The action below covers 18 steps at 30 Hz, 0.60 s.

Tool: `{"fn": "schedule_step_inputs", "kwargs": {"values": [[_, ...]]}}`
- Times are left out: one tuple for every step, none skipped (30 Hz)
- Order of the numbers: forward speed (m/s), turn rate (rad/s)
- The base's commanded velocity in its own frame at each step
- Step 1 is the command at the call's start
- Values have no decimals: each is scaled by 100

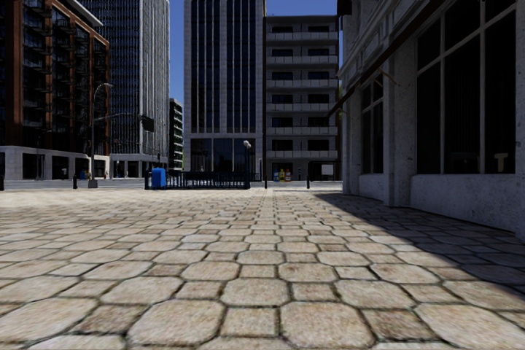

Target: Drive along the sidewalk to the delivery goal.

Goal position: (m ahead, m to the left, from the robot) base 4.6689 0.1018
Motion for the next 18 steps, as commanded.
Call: {"fn": "schedule_step_inputs", "kwargs": {"values": [[200, 0], [200, 0], [200, 0], [200, 0], [200, 0], [200, 0], [200, 0], [200, 0], [200, 0], [200, 0], [200, 0], [200, 0], [200, 0], [200, 0], [200, 0], [200, 0], [200, 0], [200, 0]]}}
